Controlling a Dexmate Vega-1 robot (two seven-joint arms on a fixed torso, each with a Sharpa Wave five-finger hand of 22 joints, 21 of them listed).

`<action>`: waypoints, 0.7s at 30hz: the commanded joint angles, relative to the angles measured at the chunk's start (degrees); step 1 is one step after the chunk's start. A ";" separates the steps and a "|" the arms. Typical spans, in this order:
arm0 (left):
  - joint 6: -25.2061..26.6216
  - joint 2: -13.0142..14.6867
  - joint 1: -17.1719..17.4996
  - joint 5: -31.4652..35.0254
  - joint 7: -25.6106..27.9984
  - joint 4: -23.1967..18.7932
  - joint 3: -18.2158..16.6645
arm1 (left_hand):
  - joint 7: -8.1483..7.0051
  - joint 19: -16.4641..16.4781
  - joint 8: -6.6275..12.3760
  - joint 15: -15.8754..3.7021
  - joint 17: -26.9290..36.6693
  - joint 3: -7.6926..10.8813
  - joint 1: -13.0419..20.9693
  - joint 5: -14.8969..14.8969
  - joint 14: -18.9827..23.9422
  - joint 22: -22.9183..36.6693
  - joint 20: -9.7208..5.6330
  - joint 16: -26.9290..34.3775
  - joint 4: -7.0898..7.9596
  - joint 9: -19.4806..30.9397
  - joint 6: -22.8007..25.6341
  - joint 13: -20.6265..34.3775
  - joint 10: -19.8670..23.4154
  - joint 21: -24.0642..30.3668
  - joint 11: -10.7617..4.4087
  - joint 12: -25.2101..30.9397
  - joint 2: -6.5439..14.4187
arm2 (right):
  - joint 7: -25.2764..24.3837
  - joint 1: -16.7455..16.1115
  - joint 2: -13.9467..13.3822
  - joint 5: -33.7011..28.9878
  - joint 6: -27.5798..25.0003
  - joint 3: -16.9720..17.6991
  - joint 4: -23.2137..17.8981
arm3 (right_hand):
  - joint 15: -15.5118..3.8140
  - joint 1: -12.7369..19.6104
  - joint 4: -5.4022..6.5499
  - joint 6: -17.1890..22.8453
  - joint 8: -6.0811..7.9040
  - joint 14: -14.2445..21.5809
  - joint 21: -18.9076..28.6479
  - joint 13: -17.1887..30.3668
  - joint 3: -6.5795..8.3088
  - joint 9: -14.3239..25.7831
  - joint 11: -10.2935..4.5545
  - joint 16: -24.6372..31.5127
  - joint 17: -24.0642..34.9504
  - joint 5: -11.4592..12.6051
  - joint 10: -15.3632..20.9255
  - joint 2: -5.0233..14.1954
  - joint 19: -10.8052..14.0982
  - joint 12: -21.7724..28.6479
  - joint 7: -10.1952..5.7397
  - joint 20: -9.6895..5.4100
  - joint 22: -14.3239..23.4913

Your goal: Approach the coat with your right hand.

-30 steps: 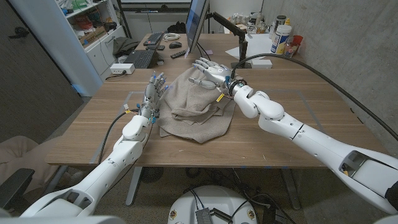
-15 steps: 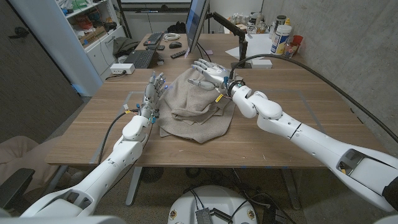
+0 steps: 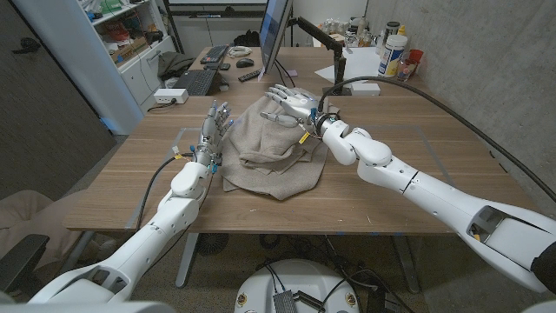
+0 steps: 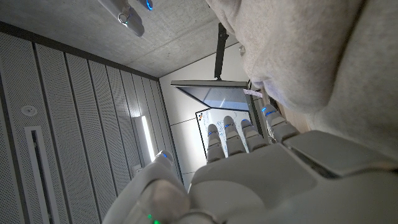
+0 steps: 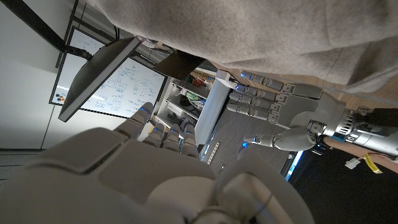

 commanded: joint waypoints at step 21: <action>-0.22 0.09 0.88 0.37 1.71 -0.99 -0.57 | -0.15 0.00 -0.11 0.09 0.02 -0.38 0.51 0.29 -0.18 -0.07 -0.11 0.41 0.01 0.20 0.32 0.10 0.35 -0.10 -0.18 0.34 0.49 | 1.39 1.61 1.48 -0.01 0.88 -1.86 1.43 | -2.56 -0.67 0.14 -0.56 0.12 -0.40 -0.31 0.15 -0.27 0.34 -0.12 -0.04 0.12 0.12 -0.50 -0.02 0.01 -0.12 -0.05 0.69 -0.04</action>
